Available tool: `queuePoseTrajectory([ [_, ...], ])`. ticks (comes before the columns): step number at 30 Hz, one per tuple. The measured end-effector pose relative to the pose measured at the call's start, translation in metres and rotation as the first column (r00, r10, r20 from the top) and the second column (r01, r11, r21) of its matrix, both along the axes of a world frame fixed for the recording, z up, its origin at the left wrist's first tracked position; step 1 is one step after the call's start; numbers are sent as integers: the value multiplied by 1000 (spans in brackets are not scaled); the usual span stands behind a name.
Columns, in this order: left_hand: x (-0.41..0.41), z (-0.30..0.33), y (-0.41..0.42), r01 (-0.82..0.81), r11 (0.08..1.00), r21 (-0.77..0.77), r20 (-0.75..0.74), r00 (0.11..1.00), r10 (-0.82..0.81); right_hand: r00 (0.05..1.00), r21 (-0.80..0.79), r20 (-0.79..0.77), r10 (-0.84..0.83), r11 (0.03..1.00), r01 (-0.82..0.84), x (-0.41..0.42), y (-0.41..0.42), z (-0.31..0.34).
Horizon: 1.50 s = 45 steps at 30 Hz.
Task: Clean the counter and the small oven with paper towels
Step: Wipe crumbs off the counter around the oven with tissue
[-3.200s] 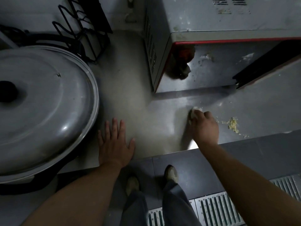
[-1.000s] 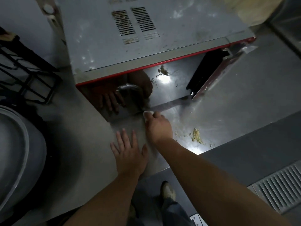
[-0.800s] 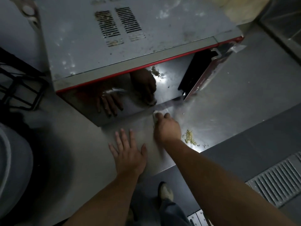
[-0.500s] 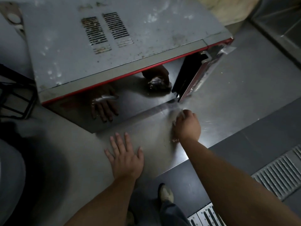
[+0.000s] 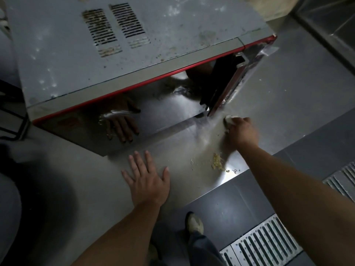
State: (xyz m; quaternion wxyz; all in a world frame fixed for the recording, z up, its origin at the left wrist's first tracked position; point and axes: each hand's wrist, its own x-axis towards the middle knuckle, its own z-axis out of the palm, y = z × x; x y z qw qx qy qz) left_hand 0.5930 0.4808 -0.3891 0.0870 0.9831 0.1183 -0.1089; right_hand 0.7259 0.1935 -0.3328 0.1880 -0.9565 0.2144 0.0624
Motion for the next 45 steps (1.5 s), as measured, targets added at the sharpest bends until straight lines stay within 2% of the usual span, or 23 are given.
queuePoseTrajectory([
  [4, 0, 1, 0, -5, 1000, -3, 11, 1000, 5, 972, 7, -32, 234, 972, -234, -18, 25, 0],
  [6, 1, 1, 1, -8, 1000, -3, 16, 1000, 8, 938, 62, -17, 347, 936, -346, -37, 37, -2],
  [8, 1, 1, 1, -17, 1000, -3, 18, 1000, 18, 922, 125, 17, 387, 914, -386, -48, 40, 0],
  [11, 0, 2, 0, -21, 1000, -5, 15, 1000, 21, 947, 125, 156, 280, 946, -300, -47, 20, 6],
  [14, 0, 2, 0, -13, 1000, 3, 10, 1000, 13, 955, 44, 285, 82, 994, -98, -32, -22, 12],
  [16, -1, 3, 0, -13, 1000, 5, 14, 1000, 13, 967, 9, 256, -15, 1000, 13, -22, -51, 12],
  [18, -1, 3, -1, -23, 1000, -1, 26, 999, 23, 988, -44, 144, -49, 997, 56, -19, -75, 5],
  [22, 0, 4, -1, -22, 1000, 4, 28, 999, 22, 999, -8, 17, -37, 999, 37, -33, -72, -7],
  [25, 0, 6, -1, -21, 1000, 10, 4, 1000, 21, 998, 7, 34, 48, 999, -48, -51, -31, -11],
  [30, 2, 6, -1, -32, 999, -2, 2, 999, 32, 942, 52, 61, 330, 941, -333, -79, 27, -20],
  [32, 2, 5, 0, -34, 999, -8, 5, 999, 34, 929, 105, 73, 362, 924, -368, -81, 36, -17],
  [34, 1, 4, 1, -30, 1000, -3, 8, 1000, 30, 927, 119, 138, 347, 924, -364, -77, 32, -11],
  [36, 1, 3, 2, -21, 1000, -1, 6, 1000, 21, 945, 86, 196, 260, 956, -281, -64, 15, -6],
  [41, 0, 1, 1, -22, 1000, -10, 48, 999, 22, 982, -19, 184, 49, 999, -46, -18, -38, 2],
  [43, 0, 0, 1, -15, 1000, -5, 56, 998, 15, 986, -8, 164, 32, 999, -31, -3, -47, 5],
  [45, 0, 0, 1, -5, 1000, -3, 53, 999, 5, 990, 8, 107, 95, 995, -97, 6, -41, 5],
])
